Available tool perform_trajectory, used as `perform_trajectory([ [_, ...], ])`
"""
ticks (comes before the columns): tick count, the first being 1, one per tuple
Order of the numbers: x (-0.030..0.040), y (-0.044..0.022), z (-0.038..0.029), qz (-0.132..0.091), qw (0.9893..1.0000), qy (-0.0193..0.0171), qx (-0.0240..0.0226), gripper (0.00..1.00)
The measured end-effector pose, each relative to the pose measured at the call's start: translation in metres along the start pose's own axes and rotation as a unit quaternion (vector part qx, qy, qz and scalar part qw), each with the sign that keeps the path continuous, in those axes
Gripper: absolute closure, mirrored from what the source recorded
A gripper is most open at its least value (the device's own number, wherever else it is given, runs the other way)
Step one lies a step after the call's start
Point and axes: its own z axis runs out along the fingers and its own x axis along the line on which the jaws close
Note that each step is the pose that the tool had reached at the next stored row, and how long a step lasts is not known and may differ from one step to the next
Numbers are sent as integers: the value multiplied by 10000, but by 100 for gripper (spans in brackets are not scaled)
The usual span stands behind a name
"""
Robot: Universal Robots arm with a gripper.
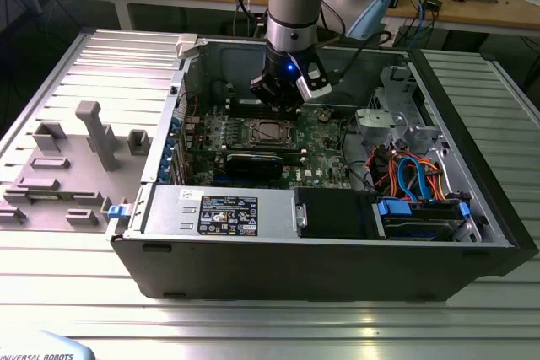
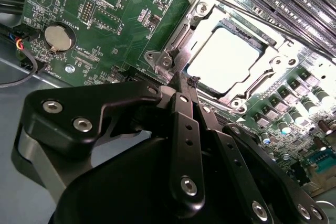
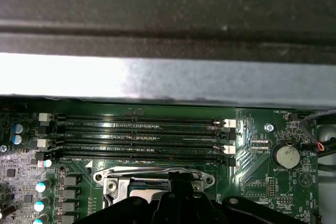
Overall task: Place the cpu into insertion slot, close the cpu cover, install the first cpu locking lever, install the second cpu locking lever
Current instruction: 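Install the second cpu locking lever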
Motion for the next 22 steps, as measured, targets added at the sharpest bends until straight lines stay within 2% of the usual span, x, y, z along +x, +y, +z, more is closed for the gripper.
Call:
perform_trajectory([
  [6, -1, 4, -42, 0, 10000, 0, 0, 89],
  [20, -1, 4, -45, 0, 10000, 0, 1, 89],
  [21, 1, -49, -49, 0, 10000, 0, 1, 89],
  [22, 1, -70, -67, 0, 10000, 0, 1, 89],
])
